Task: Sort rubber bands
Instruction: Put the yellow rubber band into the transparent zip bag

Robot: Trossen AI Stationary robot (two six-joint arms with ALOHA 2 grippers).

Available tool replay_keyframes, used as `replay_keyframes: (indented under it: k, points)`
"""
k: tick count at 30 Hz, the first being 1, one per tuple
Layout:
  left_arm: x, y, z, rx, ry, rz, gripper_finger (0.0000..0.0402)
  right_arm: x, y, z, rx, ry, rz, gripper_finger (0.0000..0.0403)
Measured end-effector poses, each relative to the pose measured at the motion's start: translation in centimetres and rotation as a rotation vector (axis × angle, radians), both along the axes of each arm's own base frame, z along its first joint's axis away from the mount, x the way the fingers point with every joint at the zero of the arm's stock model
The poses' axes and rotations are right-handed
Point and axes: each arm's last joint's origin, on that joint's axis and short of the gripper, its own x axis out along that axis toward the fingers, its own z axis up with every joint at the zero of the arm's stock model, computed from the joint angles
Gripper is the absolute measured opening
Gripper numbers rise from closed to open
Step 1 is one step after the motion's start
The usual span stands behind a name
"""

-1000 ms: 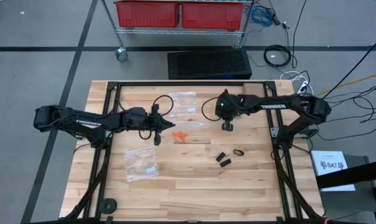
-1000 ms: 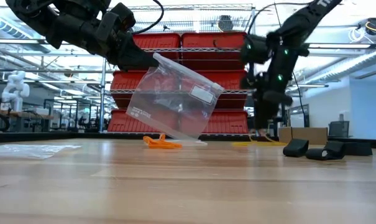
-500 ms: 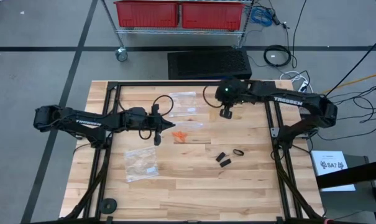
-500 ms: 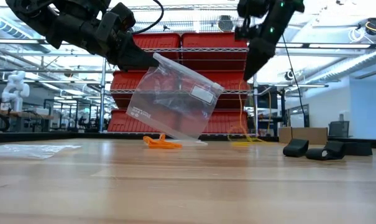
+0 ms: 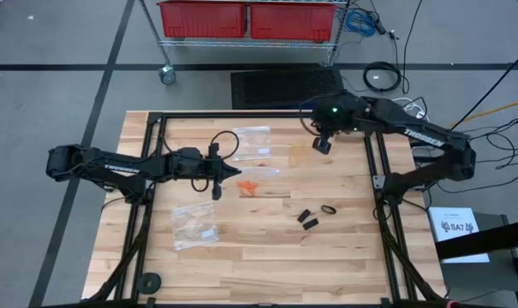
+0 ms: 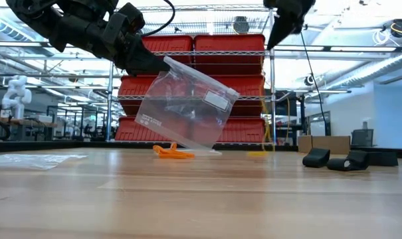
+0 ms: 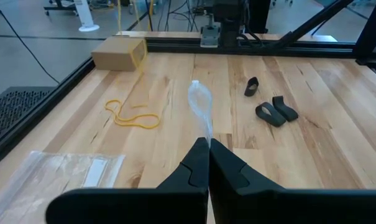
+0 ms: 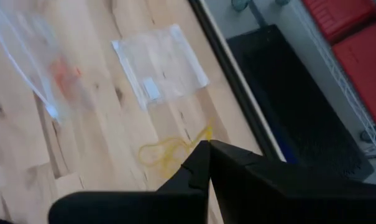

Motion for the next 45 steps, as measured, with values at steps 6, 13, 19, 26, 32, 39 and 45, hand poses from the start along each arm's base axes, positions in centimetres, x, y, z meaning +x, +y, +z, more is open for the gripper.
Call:
replay_keyframes:
  k: [6,13,19,26,32,39,45]
  points:
    - [0.0,0.0,0.0,-0.001,-0.002,0.000,0.0000,-1.8,0.8,2.2,-0.005,-0.107,-0.031,0.0000]
    - [0.1,0.0,0.3,0.002,-0.030,0.001,0.0000,-2.0,1.2,2.7,0.033,-0.174,-0.011,0.0000]
    - [0.5,0.1,0.8,-0.013,-0.104,0.006,0.0000,-0.3,2.2,3.5,0.026,-0.297,0.111,0.0000]
    - [1.2,0.0,0.7,-0.015,-0.160,-0.032,0.0000,1.0,4.0,4.6,-0.005,-0.419,0.235,0.0000]
    - [1.9,0.1,0.7,-0.027,-0.176,-0.033,0.0000,2.1,5.6,5.0,-0.026,-0.478,0.321,0.0000]
    - [3.1,0.1,1.5,-0.045,-0.189,-0.076,0.0000,3.7,6.8,4.6,-0.031,-0.492,0.416,0.0000]
    - [3.5,0.2,2.0,-0.036,-0.205,-0.079,0.0000,4.6,7.4,4.1,-0.018,-0.484,0.461,0.0000]
